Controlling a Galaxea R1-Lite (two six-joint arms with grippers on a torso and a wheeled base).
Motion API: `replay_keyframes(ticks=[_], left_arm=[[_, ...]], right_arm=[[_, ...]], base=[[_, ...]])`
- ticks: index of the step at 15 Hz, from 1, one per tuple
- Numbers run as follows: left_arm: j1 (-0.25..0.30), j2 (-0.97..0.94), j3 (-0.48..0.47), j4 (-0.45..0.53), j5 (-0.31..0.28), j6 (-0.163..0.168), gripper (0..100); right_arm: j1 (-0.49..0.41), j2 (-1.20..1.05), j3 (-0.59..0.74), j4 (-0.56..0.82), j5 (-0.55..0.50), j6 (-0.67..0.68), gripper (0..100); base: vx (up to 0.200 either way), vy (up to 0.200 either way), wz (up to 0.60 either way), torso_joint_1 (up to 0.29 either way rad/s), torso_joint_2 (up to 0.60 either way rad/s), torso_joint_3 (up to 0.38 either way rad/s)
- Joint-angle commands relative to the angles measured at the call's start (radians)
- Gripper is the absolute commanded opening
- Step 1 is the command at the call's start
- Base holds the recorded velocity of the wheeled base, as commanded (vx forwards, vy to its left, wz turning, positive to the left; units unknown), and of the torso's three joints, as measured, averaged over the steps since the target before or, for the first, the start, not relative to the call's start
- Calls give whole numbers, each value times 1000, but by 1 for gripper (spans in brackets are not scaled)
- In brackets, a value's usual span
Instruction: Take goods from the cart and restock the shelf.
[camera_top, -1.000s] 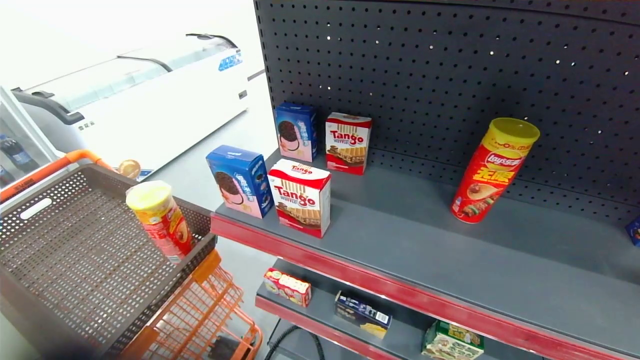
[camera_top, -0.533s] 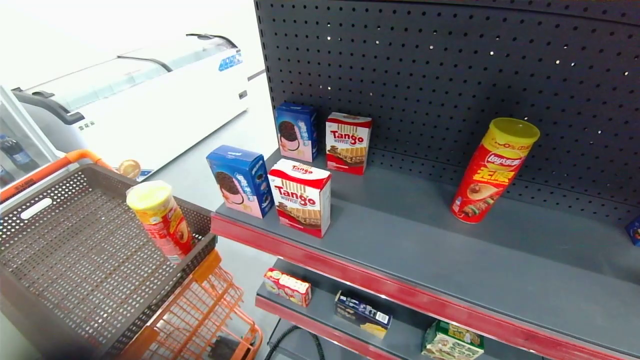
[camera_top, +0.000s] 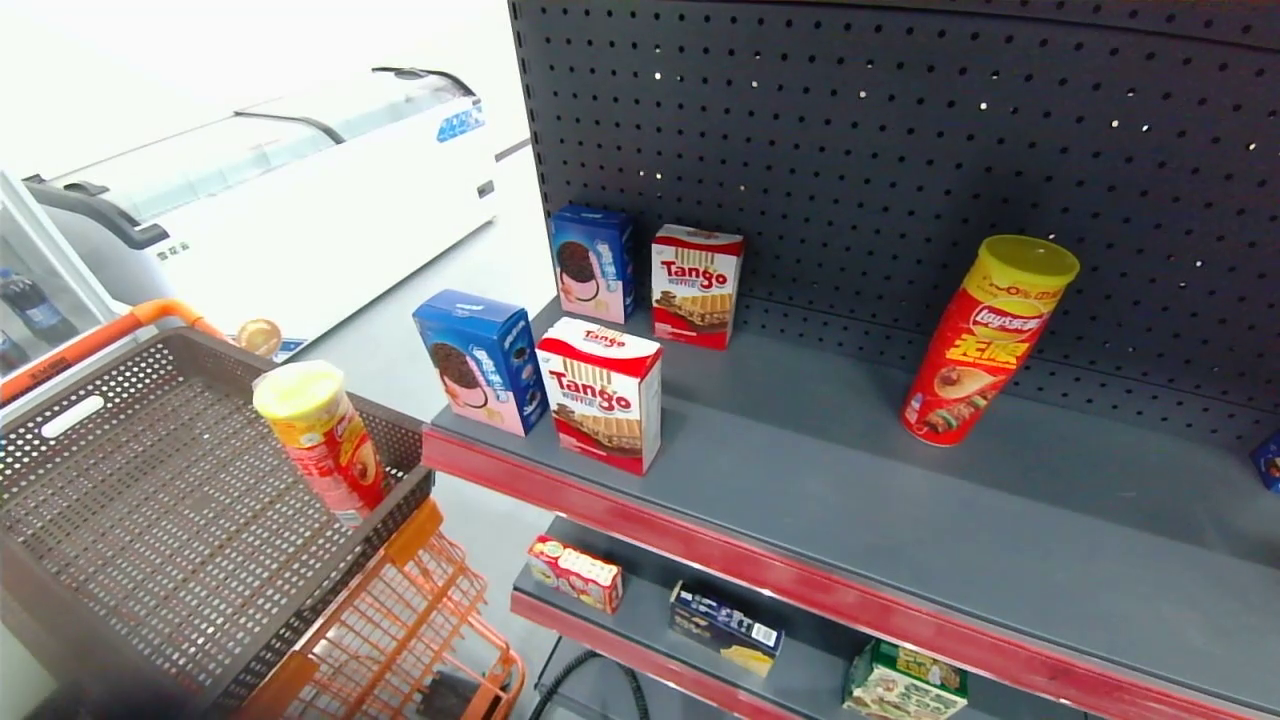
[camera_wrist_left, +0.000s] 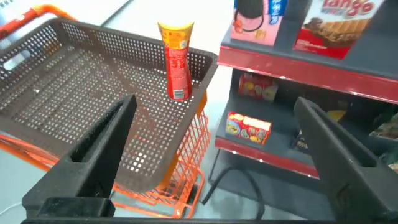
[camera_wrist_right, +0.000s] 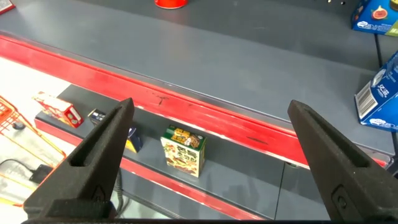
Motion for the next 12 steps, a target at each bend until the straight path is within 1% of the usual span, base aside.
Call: replay_keyframes(ticks=[1,2,3,5,6,8,9,11,12], left_arm=[[-1,307,27,-156,33,1,100],[26,363,35,-219,35,-2,100],[39,469,64,-321,44,5,100],[56,597,98,-452,48,4,100],[56,644,103,-494,50,4,100],[59,724,103,-515,59,22,100],[62,775,106,-545,68,24,100],[73,920,110,-703,70,22,100],[75,1008,107,-815,68,22,100]], right_arm=[[0,1,0,0,1,0,100],[0,1,0,0,1,0,100],[0,1,0,0,1,0,100],[0,1,0,0,1,0,100],[0,1,0,0,1,0,100],[0,1,0,0,1,0,100],[0,1,0,0,1,0,100],[0,1,0,0,1,0,100],[0,1,0,0,1,0,100]], base=[[0,0,0,0,0,0],[0,0,0,0,0,0],[0,0,0,0,0,0],[0,0,0,0,0,0],[0,0,0,0,0,0],[0,0,0,0,0,0],[0,0,0,0,0,0],[0,0,0,0,0,0],[0,0,0,0,0,0]])
